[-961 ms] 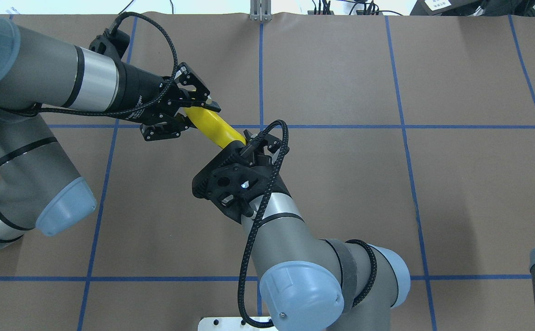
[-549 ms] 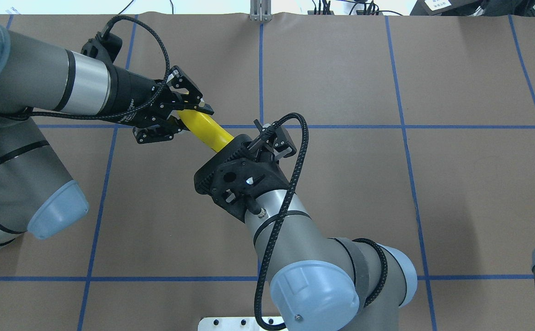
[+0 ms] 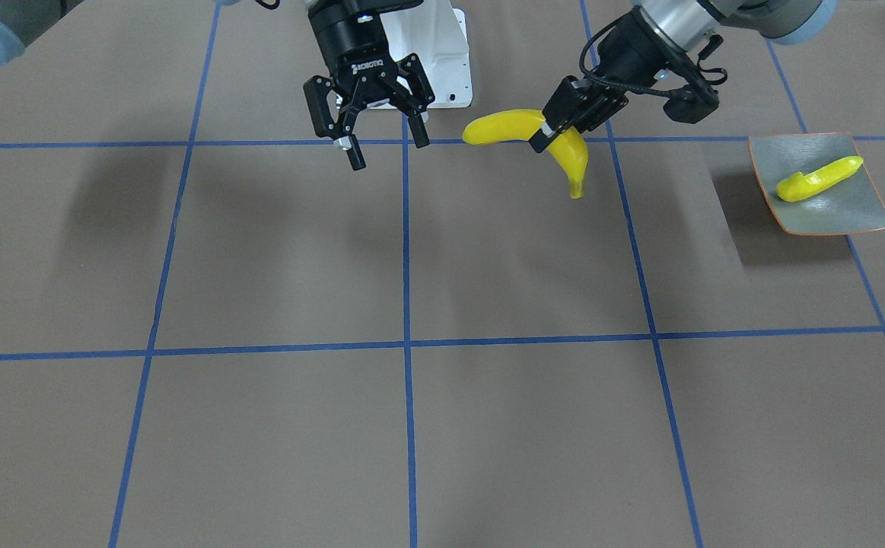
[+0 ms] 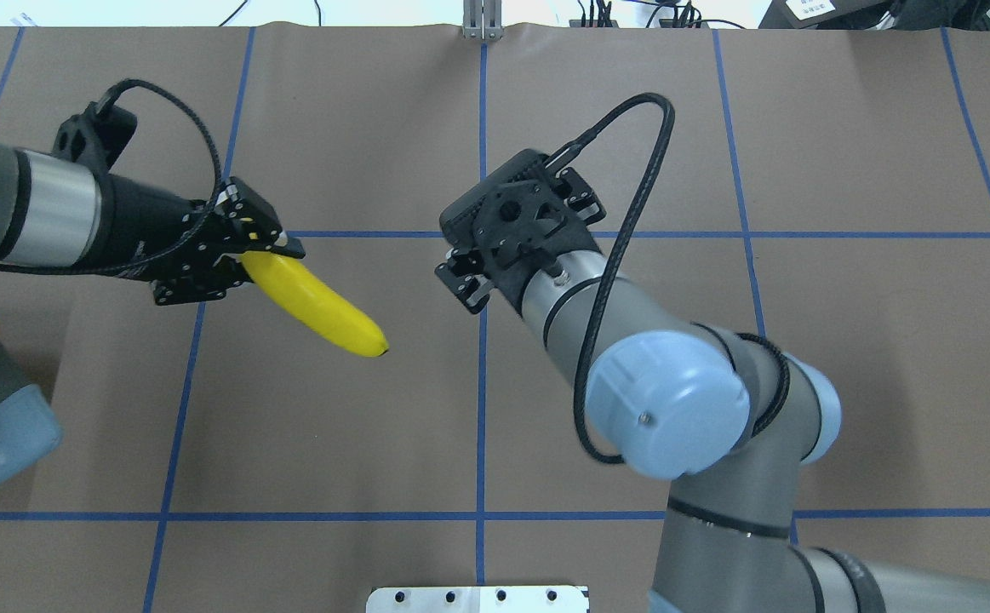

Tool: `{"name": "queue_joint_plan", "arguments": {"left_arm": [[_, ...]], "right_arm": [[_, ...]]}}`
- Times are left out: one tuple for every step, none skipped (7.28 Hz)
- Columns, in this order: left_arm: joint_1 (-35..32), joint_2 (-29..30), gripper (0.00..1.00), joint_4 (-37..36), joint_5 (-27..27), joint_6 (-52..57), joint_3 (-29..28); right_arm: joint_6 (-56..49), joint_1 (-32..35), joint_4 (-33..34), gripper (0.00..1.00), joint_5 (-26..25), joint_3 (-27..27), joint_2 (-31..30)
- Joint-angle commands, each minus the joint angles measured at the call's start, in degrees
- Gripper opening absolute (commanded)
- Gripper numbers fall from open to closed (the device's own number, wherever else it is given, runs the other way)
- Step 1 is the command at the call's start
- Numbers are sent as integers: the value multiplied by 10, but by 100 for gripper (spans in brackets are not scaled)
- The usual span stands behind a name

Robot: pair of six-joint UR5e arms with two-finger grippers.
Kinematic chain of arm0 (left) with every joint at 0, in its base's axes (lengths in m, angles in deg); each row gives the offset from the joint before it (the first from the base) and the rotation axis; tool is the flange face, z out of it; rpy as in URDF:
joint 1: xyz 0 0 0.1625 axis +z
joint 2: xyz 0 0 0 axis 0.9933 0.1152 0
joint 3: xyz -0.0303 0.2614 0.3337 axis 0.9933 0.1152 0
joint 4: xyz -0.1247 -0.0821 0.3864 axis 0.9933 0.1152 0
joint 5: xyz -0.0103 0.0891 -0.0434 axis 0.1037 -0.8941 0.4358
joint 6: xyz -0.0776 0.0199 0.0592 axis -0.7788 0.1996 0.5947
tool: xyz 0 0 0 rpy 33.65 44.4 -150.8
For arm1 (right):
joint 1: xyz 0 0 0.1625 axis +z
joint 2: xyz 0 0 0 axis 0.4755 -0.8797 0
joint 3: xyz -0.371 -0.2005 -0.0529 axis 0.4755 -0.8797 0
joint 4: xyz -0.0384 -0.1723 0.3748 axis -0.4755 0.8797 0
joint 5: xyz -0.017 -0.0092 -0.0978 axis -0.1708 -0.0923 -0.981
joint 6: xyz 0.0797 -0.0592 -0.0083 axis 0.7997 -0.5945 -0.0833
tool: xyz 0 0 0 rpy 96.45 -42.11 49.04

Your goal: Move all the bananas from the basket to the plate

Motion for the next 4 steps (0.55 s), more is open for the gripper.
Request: {"name": "queue_joint_plan", "arguments": {"left_arm": [[-10,-113,0,2,3,117,38],[-17,-159,0,6,5,179,47],[-28,-206,0,20,8,258,50],[-40,-257,0,68,26,314,46]], "right_arm": [[16,103,4,100,149,-2,-38],[25,145,4,100,210,-13,-50],[25,191,4,100,275,-30,-52],[23,243,4,100,349,-46,-54]]}}
